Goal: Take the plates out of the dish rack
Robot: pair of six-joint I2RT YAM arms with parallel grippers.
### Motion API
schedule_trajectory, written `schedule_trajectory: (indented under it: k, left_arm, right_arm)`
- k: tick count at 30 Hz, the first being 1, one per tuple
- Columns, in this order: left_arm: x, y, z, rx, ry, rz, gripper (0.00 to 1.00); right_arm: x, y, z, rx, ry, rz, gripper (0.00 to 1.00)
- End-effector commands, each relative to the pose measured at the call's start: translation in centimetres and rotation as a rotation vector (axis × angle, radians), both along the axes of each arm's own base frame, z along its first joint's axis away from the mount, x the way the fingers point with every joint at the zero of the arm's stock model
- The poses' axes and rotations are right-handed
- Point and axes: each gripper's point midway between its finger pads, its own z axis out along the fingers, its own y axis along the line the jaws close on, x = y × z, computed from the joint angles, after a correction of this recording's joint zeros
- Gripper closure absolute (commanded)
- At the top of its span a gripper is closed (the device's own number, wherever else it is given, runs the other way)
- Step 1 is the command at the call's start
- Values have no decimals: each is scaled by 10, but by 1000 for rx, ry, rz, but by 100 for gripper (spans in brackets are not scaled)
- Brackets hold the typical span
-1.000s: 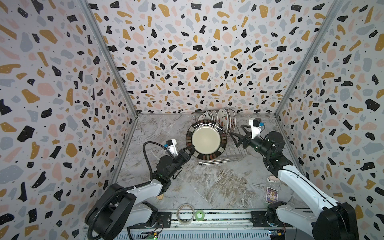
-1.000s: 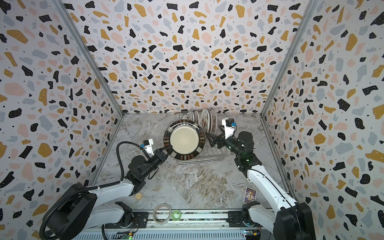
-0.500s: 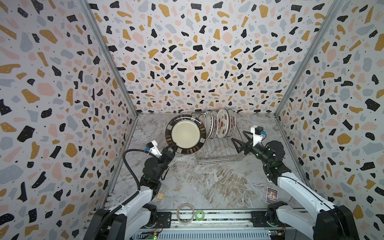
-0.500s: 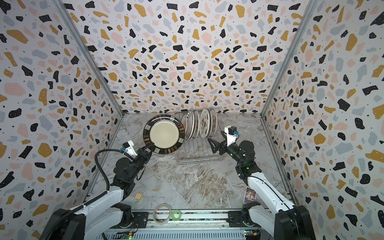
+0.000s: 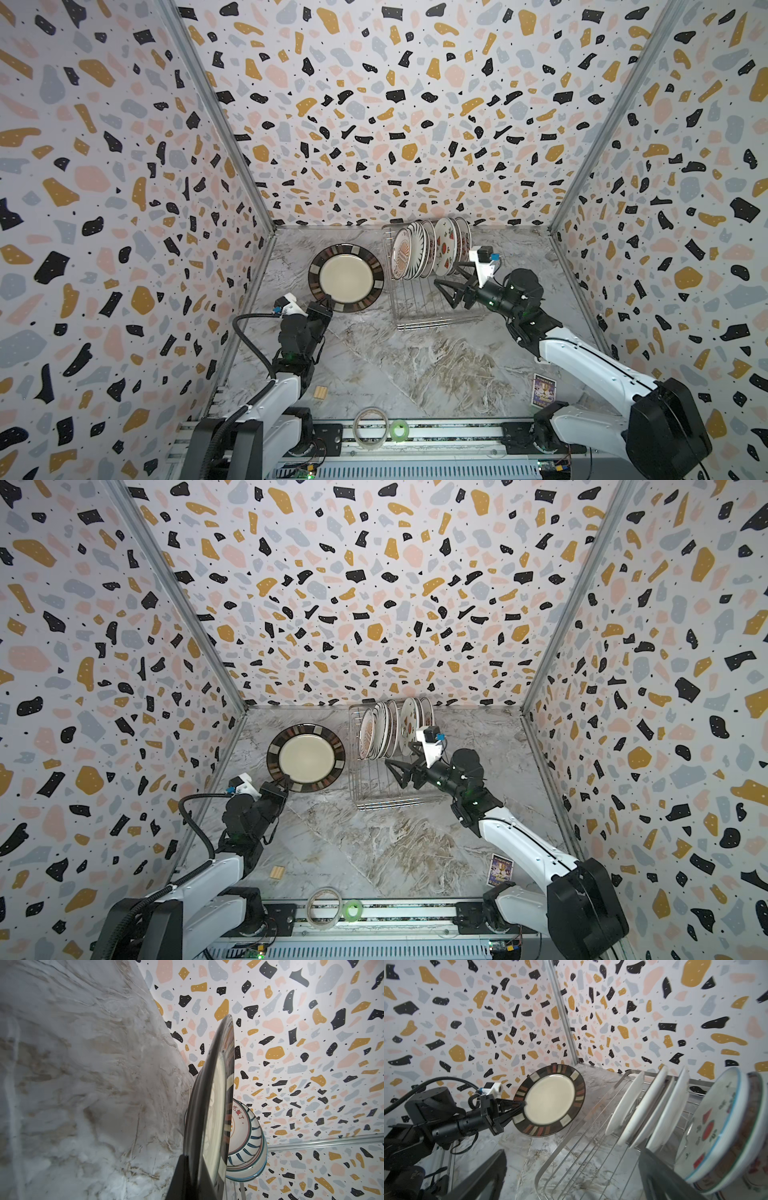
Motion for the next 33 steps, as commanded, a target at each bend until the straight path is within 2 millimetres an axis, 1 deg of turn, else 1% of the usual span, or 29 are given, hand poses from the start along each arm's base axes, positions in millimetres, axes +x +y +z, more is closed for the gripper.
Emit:
schedule_trajectory:
  k: [1, 5, 7, 13, 16, 19, 24, 29, 33]
  left_arm:
    - [13, 17, 77, -30, -262, 61, 100]
    - [19, 32, 70, -22, -235, 111, 100]
    - [23, 41, 63, -5, -201, 147, 100]
    - [36, 58, 58, -16, -176, 188, 100]
    - [43, 64, 52, 1, -149, 209, 100]
    - [55, 69, 43, 0, -117, 223, 100]
    - [67, 73, 36, -9, -102, 228, 100]
    - [76, 84, 24, 10, -58, 279, 100]
    - [89, 87, 11, -8, -34, 272, 100]
  right_arm:
    - [10, 18, -4, -111, -39, -87, 2]
    - [9, 51, -10, -171, -52, -80, 2]
    - [10, 67, -15, -196, -48, -69, 2]
    - [8, 114, -31, -271, -73, -53, 2]
    - [8, 132, -40, -286, -73, -29, 2]
    - [13, 148, -51, -309, -55, -15, 2]
    - [18, 177, -67, -351, -39, 31, 2]
    - [24, 197, -79, -367, -23, 62, 3]
    - [31, 212, -91, -387, -5, 80, 3]
